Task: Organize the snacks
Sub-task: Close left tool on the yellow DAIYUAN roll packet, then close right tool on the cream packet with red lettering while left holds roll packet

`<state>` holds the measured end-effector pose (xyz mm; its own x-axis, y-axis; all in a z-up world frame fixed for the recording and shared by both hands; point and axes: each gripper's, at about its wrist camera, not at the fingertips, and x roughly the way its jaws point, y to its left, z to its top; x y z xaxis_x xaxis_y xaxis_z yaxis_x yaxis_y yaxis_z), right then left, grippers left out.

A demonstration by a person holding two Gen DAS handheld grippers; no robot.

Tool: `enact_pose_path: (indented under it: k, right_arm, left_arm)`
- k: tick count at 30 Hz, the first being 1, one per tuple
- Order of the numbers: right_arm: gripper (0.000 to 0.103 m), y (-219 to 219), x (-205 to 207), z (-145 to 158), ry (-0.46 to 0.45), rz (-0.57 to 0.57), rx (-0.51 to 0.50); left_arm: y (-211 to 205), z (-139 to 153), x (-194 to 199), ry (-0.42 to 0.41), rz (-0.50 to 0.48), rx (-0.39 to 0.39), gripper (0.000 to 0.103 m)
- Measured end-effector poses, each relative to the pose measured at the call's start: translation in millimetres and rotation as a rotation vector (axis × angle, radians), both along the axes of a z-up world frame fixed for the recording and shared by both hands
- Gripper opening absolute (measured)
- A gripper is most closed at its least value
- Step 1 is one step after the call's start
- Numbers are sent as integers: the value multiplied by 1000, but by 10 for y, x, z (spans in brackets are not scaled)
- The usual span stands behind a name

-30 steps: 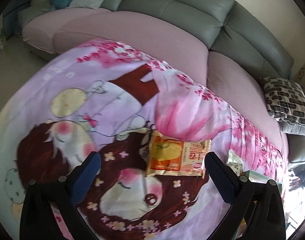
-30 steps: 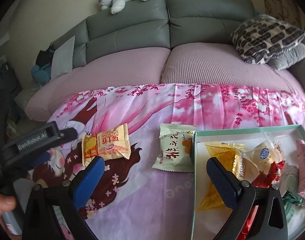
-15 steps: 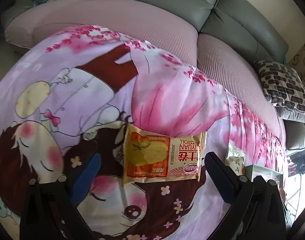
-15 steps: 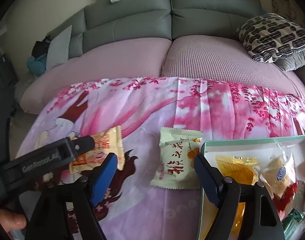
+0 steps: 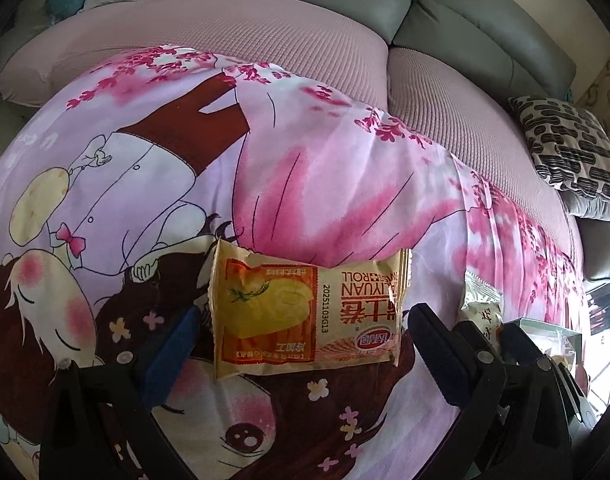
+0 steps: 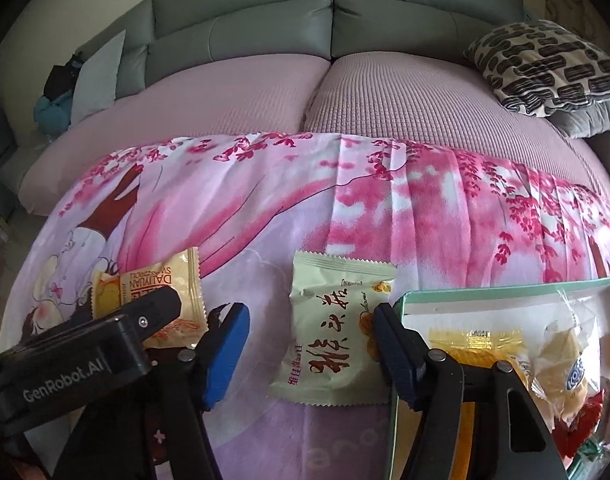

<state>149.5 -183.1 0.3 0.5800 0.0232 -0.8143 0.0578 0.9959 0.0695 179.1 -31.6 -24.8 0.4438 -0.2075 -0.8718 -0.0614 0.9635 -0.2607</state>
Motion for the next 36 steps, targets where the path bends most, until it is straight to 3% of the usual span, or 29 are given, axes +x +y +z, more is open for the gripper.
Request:
enact_pose_path:
  k: [9, 17, 24, 30, 36]
  right_arm:
    - [59, 92, -6, 12, -1, 53, 35]
    - [59, 128, -33, 34, -4, 96, 94]
    - [59, 18, -79, 43, -19, 63, 94]
    - [59, -93, -65, 61, -37, 22, 79]
    - [57, -78, -18, 33, 1, -17, 21]
  left_arm:
    - [91, -18, -8, 5, 55, 52, 102]
    - [256, -31, -24, 16, 116, 82, 102]
    - [323, -39, -41, 30, 141, 90, 102]
    - [283, -18, -57, 23, 122, 78, 91]
    - [235, -13, -49, 25, 97, 82, 86]
